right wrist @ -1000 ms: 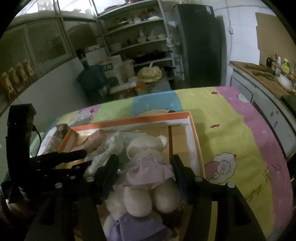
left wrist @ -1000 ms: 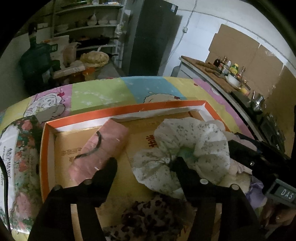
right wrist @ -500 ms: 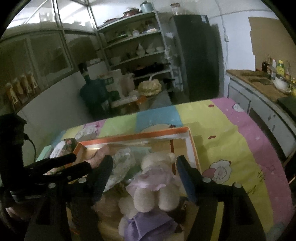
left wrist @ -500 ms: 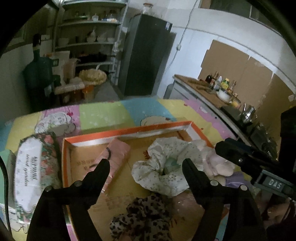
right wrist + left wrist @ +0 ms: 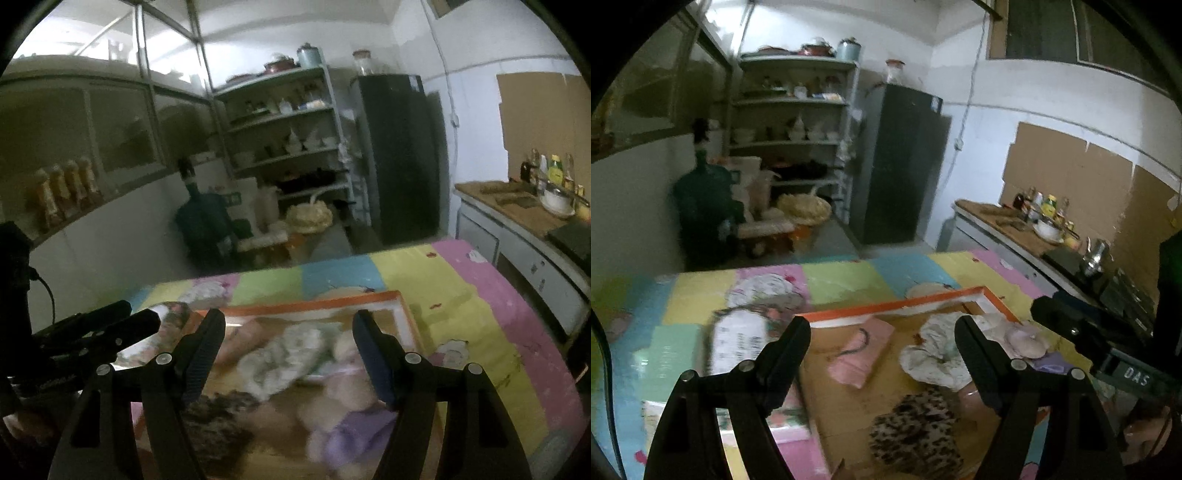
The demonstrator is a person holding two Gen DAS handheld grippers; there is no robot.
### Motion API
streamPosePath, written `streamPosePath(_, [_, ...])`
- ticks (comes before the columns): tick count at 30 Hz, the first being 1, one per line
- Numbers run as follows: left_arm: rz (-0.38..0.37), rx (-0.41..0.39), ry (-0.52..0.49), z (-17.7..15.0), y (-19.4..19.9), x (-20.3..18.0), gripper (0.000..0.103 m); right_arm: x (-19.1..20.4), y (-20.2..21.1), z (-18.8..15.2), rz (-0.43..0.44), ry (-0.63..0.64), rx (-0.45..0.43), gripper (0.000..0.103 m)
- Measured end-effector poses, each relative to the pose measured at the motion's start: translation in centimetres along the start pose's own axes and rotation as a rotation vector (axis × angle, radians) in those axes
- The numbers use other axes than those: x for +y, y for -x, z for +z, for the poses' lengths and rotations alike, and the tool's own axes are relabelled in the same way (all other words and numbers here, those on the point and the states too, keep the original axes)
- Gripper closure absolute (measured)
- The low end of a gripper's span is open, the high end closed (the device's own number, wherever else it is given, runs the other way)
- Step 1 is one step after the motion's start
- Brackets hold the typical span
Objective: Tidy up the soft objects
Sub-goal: 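Move both open grippers back toward the remaining items on the mat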
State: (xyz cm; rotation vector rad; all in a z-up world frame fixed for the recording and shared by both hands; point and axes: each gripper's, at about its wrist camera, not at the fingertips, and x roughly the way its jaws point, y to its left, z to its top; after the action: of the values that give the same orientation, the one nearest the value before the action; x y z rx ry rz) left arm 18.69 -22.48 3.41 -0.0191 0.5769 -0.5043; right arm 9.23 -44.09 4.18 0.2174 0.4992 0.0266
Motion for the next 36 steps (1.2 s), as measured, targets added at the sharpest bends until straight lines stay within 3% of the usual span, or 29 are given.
streamPosePath(6, [0.065, -0.070, 0.003, -0.1, 3.1, 2.1, 0.023, 3.4, 1.4, -0.4, 0.008, 0.017, -0.059, 0.029])
streamPosePath(15, [0.184, -0.177, 0.068, -1.0, 7.7, 6.9, 0.023, 9.4, 1.9, -1.6, 0.057, 0.043, -0.070, 0.029])
streamPosePath(26, [0.242, -0.184, 0.091, -3.0, 10.0, 11.8, 0.023, 15.6, 1.0, -4.7, 0.067, 0.061, -0.051, 0.028])
streamPosePath(36, [0.275, -0.170, 0.119, -4.7, 11.2, 16.4, 0.023, 19.8, 1.9, -10.4, -0.026, 0.026, -0.032, 0.028])
